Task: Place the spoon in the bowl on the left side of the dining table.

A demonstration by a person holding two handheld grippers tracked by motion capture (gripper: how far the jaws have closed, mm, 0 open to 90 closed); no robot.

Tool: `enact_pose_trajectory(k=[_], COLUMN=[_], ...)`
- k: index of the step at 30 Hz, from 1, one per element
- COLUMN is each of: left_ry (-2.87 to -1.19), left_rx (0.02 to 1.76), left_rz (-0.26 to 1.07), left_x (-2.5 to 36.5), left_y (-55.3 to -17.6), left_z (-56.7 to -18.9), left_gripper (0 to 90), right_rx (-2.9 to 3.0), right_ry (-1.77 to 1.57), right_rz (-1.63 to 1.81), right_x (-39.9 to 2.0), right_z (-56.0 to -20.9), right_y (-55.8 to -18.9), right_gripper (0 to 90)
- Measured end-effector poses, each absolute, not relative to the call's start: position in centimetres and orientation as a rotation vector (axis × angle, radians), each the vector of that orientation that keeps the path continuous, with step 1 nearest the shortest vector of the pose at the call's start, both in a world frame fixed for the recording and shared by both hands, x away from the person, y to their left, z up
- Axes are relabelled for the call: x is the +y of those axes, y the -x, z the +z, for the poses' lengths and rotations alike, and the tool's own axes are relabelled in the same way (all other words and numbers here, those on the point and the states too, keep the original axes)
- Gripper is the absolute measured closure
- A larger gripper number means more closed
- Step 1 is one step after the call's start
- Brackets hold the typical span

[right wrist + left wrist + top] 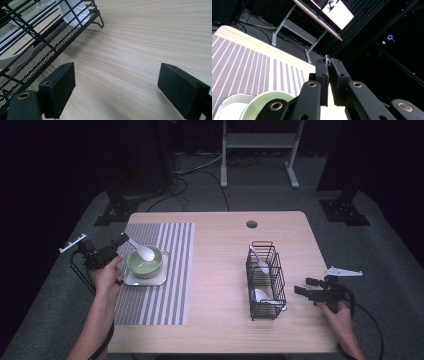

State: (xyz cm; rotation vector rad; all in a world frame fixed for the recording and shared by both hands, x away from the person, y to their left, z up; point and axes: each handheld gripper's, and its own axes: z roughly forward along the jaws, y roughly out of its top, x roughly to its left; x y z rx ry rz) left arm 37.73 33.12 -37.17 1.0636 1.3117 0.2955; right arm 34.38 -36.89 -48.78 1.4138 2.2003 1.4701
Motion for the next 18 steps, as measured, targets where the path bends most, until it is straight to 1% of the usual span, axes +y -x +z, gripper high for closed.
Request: enact_pose_trajectory(k=[18], left_ry=[-1.042], left_rx=[1.353], left_rz=[0.318], left_x=[34.6], left_y=[-37.9], left_z=[-37.6], left_gripper=[85.1], right_rx=[2.202], right_ry=[-1.418], right_rz=[1.468], right_x=[-36.9], right_z=[-48.8], right_y=[-34.4], right_gripper=[13.5])
